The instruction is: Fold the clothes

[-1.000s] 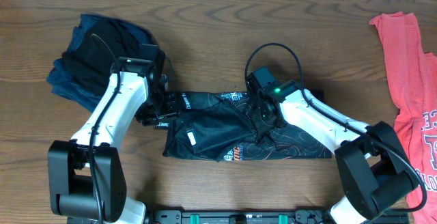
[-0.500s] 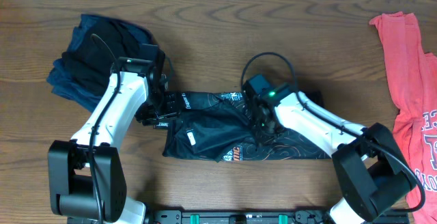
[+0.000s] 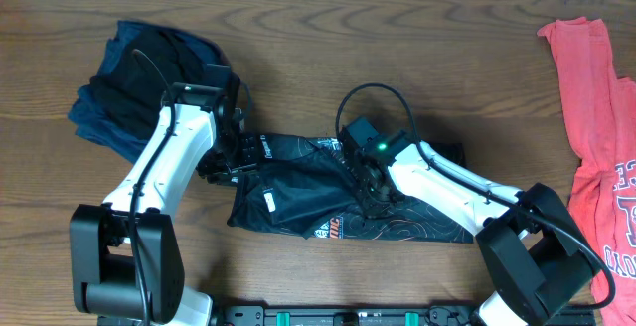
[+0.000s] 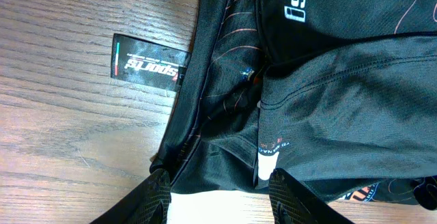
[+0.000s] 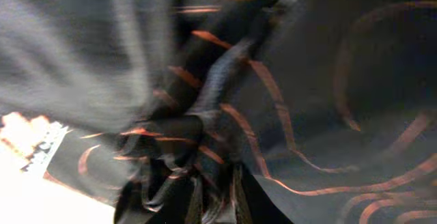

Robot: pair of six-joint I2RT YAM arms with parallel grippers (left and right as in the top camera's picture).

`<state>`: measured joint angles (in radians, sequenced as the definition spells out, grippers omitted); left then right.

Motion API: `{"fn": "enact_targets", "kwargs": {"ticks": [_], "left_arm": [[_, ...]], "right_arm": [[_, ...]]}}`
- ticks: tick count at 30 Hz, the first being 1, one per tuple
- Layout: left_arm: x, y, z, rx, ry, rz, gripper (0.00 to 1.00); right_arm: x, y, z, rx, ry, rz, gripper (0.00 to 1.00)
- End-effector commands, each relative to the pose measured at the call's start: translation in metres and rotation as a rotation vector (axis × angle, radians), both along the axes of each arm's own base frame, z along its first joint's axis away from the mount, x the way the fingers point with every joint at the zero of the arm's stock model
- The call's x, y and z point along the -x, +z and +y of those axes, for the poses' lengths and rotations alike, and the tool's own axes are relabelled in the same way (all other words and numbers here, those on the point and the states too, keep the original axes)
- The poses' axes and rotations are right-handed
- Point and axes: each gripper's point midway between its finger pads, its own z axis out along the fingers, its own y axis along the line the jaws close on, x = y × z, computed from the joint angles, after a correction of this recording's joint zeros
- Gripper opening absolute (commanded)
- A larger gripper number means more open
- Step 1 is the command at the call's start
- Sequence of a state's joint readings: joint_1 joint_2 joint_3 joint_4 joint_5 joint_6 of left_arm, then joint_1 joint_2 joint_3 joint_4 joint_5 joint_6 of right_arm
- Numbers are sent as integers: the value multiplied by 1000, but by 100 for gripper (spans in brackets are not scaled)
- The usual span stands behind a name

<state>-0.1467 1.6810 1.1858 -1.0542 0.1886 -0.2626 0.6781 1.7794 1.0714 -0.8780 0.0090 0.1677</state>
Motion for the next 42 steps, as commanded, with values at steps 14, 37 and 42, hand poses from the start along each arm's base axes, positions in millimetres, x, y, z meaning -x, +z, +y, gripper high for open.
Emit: {"fn": "enact_targets", "kwargs": {"ticks": [14, 37, 42], "left_arm": [[-2, 5, -1, 7, 1, -13, 49], [-2, 5, -1, 7, 1, -13, 49], [-2, 5, -1, 7, 1, -13, 49]], "right_arm": [[-81, 65, -36, 10, -249, -380, 15], [-93, -11, -2, -77, -233, -241, 28], [-92, -11, 1, -79, -227, -241, 39]]}}
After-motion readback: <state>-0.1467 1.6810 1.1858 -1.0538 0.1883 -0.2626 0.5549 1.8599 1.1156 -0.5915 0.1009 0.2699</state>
